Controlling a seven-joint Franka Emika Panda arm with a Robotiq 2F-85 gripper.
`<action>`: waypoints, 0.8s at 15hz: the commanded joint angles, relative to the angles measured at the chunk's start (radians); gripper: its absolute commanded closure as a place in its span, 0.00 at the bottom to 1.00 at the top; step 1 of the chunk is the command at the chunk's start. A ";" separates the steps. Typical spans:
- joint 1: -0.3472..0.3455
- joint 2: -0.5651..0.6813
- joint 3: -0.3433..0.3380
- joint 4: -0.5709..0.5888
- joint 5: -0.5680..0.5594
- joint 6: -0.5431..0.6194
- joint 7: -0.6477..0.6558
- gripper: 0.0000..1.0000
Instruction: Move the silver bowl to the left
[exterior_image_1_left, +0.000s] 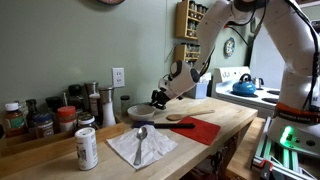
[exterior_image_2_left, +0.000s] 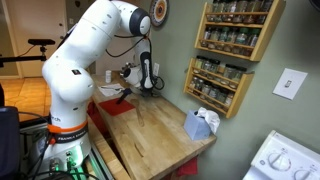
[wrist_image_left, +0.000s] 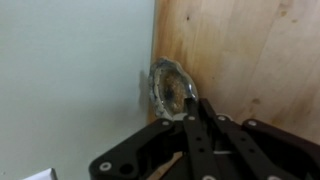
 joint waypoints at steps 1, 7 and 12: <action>-0.032 0.033 0.017 0.038 0.003 0.034 -0.038 0.98; -0.048 0.040 0.028 0.059 0.003 0.061 -0.043 0.43; -0.114 -0.017 0.093 0.013 0.000 0.101 -0.093 0.05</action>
